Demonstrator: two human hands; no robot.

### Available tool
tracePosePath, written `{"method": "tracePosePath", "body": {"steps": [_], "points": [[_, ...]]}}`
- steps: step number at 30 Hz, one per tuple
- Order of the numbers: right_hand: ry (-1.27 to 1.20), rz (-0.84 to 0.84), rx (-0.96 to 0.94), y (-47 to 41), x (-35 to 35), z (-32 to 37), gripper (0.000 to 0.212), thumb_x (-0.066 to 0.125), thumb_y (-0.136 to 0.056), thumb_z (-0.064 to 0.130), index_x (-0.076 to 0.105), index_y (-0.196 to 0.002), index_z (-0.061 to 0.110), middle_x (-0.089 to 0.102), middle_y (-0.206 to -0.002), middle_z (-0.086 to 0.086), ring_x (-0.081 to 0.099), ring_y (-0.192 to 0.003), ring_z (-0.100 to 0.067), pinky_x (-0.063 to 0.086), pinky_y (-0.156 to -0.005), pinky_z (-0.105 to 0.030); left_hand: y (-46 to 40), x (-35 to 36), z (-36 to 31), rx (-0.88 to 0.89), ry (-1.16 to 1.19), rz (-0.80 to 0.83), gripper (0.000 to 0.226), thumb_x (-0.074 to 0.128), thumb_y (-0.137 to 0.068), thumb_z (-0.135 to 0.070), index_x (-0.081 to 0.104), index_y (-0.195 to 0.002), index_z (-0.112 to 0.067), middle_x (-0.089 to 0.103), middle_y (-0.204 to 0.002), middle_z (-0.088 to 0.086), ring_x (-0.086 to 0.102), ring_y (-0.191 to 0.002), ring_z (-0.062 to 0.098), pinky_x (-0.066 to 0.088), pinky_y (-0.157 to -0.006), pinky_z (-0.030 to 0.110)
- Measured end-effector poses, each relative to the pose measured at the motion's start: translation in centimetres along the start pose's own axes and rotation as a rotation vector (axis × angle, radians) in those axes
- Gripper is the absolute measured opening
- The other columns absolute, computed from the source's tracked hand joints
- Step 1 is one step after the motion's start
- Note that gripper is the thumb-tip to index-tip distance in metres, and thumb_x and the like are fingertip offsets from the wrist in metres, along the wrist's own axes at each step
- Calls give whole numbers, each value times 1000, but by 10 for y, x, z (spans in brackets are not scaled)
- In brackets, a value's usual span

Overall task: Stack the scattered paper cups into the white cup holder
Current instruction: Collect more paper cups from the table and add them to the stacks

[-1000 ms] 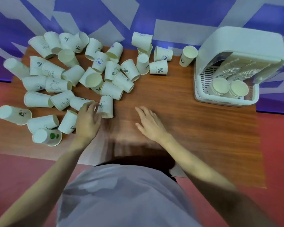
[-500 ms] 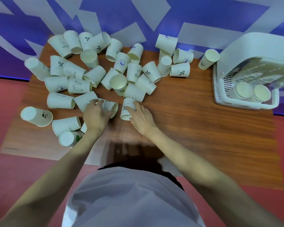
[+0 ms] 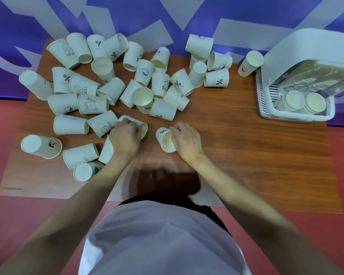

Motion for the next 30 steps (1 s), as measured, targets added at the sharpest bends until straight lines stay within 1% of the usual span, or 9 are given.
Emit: {"method": "tracePosePath", "body": {"steps": [2, 5, 7, 10, 15, 20, 23, 26, 30], "points": [[-68, -62, 118, 5, -13, -22, 14, 68, -72, -1, 69, -85, 6, 58, -75, -7, 55, -64, -26, 45, -47, -31, 2, -4, -5, 32, 24, -39, 22, 56, -83, -17, 63, -69, -1, 60, -77, 16, 55, -68, 36, 37, -48, 33], [-182, -110, 323, 16, -34, -61, 17, 58, -87, 9, 70, -99, 11, 59, -88, -6, 58, -75, -24, 47, -58, -32, 3, -17, -19, 47, 108, -111, 19, 57, -85, -19, 67, -73, -7, 61, -74, 12, 56, -66, 33, 31, -49, 29], [-248, -159, 421, 24, -50, -88, 20, 55, -91, 14, 70, -103, 13, 59, -91, -4, 58, -77, -22, 48, -63, -33, 2, -22, -35, 45, 191, -113, 17, 59, -84, -22, 70, -76, -12, 65, -73, 7, 59, -67, 29, 37, -50, 30], [-251, -248, 468, 39, -73, -128, 21, 53, -92, 14, 70, -104, 12, 58, -88, -5, 57, -74, -18, 47, -66, -33, 2, -27, -69, 37, 299, -87, 16, 62, -84, -26, 75, -88, -17, 73, -79, 3, 65, -73, 23, 51, -58, 35], [-222, -294, 568, 66, -96, -199, 22, 53, -92, 8, 68, -108, 7, 61, -94, -12, 59, -80, -24, 41, -70, -26, -2, -15, -144, 146, 404, 30, 16, 64, -86, -22, 75, -93, -14, 73, -86, 4, 65, -74, 19, 49, -66, 30], [-228, -418, 676, 99, -141, -276, 16, 54, -89, 8, 65, -100, 3, 64, -92, -13, 58, -79, -26, 42, -68, -30, -11, 14, -234, 258, 419, 127, 18, 61, -87, -15, 74, -94, -5, 72, -86, 11, 64, -75, 24, 51, -70, 33], [-239, -512, 739, 114, -173, -321, 16, 55, -88, 9, 66, -98, 2, 64, -86, -15, 57, -71, -24, 41, -66, -29, -20, 20, -291, 323, 461, 130, 18, 60, -86, -17, 73, -87, -4, 71, -80, 11, 63, -71, 24, 52, -67, 41], [-256, -640, 762, 123, -204, -367, 19, 56, -86, 8, 68, -99, 2, 67, -91, -16, 54, -68, -15, 37, -68, -17, -27, 14, -352, 392, 523, 84, 17, 61, -85, -17, 74, -92, -9, 72, -86, 8, 63, -72, 20, 52, -70, 35], [-251, -733, 841, 127, -228, -427, 21, 55, -84, 12, 70, -95, 4, 67, -85, -15, 49, -71, -9, 34, -68, -16, -41, 11, -424, 469, 544, 12, 17, 60, -85, -17, 75, -89, -11, 72, -80, 4, 61, -68, 16, 46, -65, 29]]}}
Point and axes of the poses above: each hand's wrist, its own y-axis away from the middle knuckle, its own x-axis out of the palm, z = x × y, the point moved 7 cm from there along -y, towards the middle knuckle
